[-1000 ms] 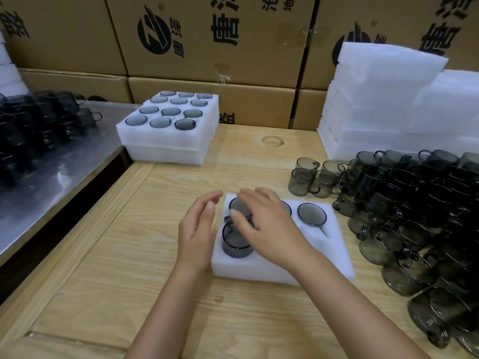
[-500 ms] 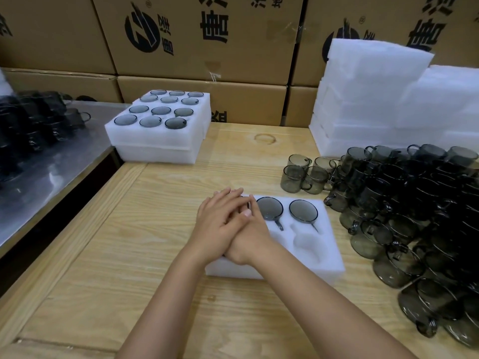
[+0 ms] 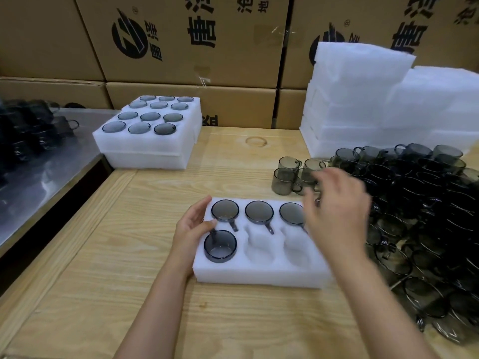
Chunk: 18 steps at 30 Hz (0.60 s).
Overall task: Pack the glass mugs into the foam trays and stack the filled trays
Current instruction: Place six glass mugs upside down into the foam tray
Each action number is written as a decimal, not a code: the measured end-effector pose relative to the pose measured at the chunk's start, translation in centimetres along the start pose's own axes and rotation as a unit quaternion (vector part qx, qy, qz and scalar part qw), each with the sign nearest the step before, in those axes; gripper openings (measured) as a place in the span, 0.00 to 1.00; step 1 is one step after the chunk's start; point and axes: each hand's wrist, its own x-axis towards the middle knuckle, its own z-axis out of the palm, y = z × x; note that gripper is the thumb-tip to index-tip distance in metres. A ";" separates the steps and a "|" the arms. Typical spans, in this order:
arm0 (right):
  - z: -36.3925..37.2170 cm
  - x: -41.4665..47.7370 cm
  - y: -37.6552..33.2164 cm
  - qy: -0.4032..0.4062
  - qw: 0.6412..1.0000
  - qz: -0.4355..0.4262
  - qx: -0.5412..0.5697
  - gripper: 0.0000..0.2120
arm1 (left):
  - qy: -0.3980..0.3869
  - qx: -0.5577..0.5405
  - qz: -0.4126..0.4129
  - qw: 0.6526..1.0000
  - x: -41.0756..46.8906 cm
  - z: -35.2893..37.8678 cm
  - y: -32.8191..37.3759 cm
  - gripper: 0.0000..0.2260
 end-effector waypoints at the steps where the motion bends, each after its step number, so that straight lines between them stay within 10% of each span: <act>1: -0.4 1.1 2.1 -0.028 0.997 0.047 -0.055 0.15 | 0.001 -0.004 -0.001 1.000 0.0 0.1 0.1 0.22; 8: 0.2 2.7 8.7 -0.229 0.932 0.104 -0.260 0.15 | 0.016 -0.019 -0.008 1.000 0.1 0.4 0.2 0.19; 18: -1.7 1.6 6.2 -0.173 0.983 -0.002 -0.059 0.07 | 0.040 -0.052 0.048 0.997 -0.8 -0.4 1.7 0.16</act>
